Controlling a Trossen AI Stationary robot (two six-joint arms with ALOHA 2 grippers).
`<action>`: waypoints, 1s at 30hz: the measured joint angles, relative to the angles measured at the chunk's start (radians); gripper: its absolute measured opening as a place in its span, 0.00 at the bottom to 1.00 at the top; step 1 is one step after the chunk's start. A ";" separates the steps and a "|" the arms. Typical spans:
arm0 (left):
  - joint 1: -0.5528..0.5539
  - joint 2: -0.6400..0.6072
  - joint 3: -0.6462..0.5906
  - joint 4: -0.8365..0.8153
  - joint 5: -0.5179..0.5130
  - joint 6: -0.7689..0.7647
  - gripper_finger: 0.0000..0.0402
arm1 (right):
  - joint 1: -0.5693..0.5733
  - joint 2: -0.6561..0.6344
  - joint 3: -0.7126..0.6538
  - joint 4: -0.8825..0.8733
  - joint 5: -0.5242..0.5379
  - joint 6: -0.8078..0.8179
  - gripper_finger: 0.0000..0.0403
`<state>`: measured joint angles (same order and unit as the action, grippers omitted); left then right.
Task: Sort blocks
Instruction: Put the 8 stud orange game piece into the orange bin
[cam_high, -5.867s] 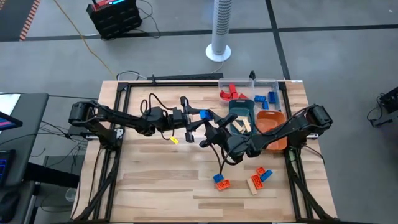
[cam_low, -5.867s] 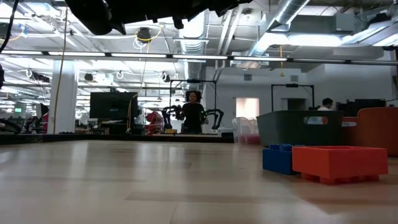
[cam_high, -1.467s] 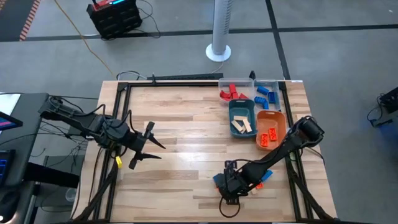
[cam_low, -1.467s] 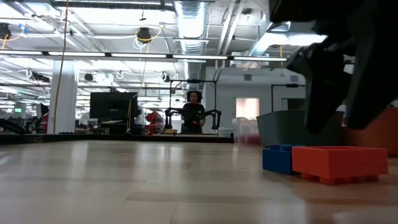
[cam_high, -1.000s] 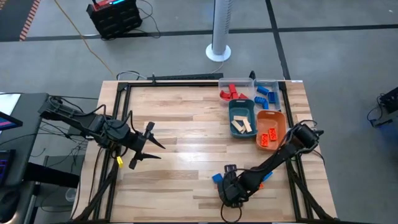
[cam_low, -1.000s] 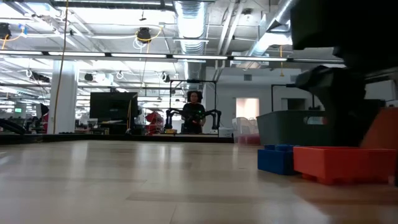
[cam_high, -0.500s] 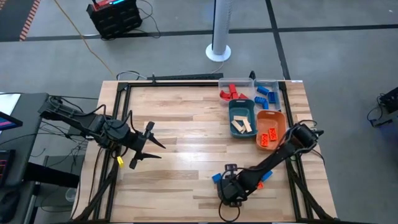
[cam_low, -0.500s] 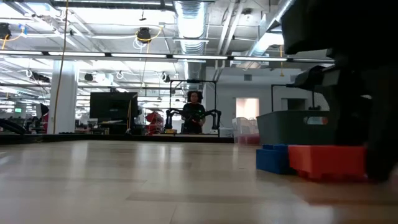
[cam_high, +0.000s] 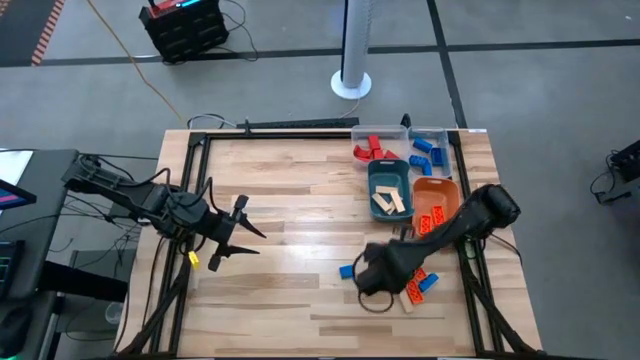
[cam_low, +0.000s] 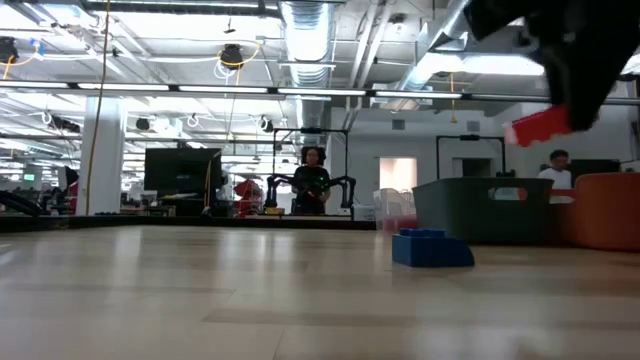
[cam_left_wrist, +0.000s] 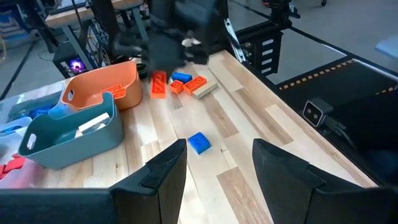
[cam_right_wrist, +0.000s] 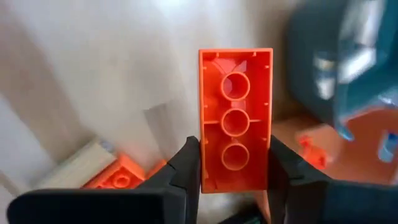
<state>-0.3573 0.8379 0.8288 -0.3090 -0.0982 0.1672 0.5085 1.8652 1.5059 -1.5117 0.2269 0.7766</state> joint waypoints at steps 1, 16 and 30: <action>0.000 0.000 0.000 -0.002 0.000 -0.002 0.45 | -0.020 -0.018 -0.003 -0.010 0.000 0.026 0.30; 0.000 0.000 -0.001 -0.054 -0.048 -0.052 0.45 | -0.189 -0.387 -0.388 -0.031 -0.094 0.342 0.30; 0.001 0.053 -0.001 -0.026 -0.050 -0.067 0.45 | -0.223 -0.505 -0.570 -0.032 -0.137 0.367 0.56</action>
<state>-0.3560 0.8913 0.8280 -0.3354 -0.1486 0.1006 0.2858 1.3602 0.9357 -1.5435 0.0895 1.1440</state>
